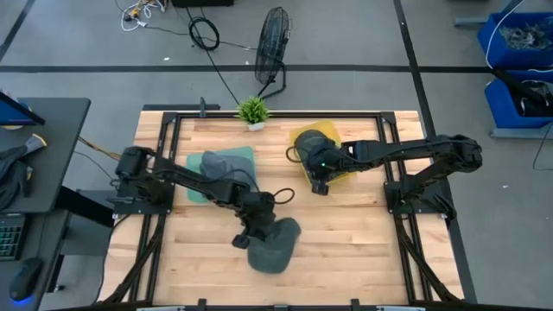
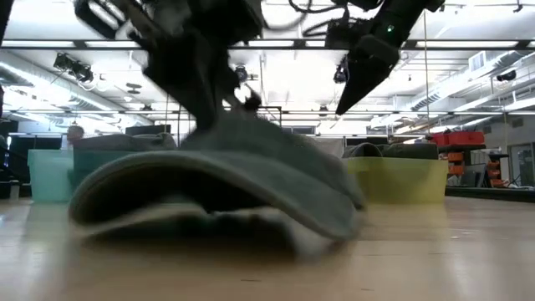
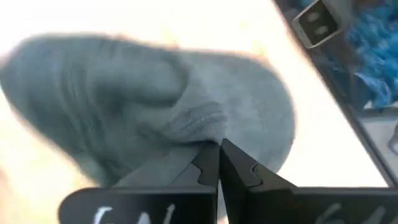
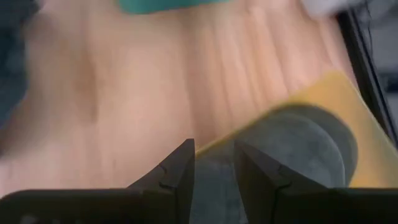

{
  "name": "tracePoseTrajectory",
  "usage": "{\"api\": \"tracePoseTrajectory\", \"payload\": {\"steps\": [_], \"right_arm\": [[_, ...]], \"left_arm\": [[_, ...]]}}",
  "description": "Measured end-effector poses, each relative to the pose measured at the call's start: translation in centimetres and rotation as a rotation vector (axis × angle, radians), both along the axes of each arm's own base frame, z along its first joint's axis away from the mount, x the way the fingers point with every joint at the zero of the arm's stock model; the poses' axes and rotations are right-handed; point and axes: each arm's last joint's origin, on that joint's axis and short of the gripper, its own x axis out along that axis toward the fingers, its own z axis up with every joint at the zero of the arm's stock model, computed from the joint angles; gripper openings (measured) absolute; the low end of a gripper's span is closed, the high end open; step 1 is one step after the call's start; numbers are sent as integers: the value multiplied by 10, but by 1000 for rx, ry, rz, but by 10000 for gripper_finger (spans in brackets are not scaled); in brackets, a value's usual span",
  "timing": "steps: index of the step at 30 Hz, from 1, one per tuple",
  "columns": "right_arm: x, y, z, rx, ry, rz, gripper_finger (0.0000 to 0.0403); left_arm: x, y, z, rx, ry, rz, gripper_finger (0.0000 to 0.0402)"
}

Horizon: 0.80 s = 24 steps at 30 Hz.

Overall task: Pick & Place hat
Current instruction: Put the black cap into the yellow bin

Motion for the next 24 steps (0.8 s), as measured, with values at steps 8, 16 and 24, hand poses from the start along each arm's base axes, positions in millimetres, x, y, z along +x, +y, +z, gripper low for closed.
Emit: {"api": "tracePoseTrajectory", "payload": {"steps": [8, 16, 24], "right_arm": [[12, 30, 8, 20, -112, 383, 114], [31, 41, 30, -73, -409, 497, 114], [47, 47, 17, 14, -466, 672, 114]], "left_arm": [[-35, -12, 62, 200, -352, -405, 3], [-53, -17, 81, 398, -586, -717, 3], [-53, -11, 81, 476, -630, -790, 3]]}}
